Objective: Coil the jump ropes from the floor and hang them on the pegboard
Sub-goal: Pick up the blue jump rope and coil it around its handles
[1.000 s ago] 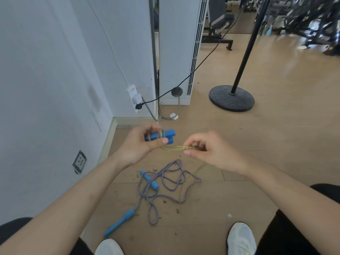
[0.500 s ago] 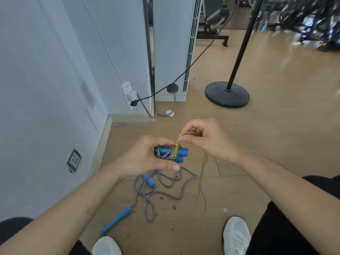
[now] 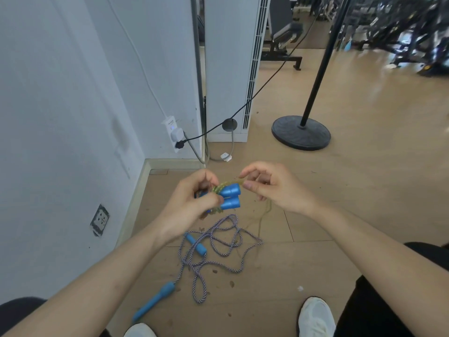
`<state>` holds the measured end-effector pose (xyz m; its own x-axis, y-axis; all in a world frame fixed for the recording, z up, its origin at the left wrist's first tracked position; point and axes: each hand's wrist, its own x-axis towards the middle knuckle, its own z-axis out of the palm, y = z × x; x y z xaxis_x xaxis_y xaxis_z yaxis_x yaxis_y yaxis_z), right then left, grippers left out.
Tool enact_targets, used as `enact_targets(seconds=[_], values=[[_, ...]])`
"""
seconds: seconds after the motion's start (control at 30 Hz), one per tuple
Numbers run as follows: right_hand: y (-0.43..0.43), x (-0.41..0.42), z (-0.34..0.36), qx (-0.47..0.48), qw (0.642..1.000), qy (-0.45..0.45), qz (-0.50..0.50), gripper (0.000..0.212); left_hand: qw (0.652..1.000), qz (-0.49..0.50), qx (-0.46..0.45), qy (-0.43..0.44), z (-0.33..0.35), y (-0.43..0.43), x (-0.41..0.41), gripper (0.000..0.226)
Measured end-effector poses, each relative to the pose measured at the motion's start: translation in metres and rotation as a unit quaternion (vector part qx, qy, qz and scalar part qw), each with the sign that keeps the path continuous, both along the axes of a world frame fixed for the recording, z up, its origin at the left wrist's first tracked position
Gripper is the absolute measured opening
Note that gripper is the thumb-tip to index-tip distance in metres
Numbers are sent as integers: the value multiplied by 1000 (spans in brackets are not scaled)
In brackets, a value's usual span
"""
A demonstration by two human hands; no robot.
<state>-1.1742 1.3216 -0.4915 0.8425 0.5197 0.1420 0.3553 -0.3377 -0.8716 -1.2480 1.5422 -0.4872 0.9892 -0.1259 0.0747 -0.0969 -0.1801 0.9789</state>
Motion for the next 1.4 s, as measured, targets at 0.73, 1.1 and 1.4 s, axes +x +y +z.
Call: enact_targets(seconds=[0.73,1.1,1.4], values=[[6,-26,-13,-140,986,17,94,10,931,286,-206,97,-9,35,36,15],[0,-21,20,-37,995,-98,8,7,996,46,77,22,-25,23,23,19],[-1,-11,14,-60,990,-122,-28,5,973,-53,224,-34,-25,15,8,39]])
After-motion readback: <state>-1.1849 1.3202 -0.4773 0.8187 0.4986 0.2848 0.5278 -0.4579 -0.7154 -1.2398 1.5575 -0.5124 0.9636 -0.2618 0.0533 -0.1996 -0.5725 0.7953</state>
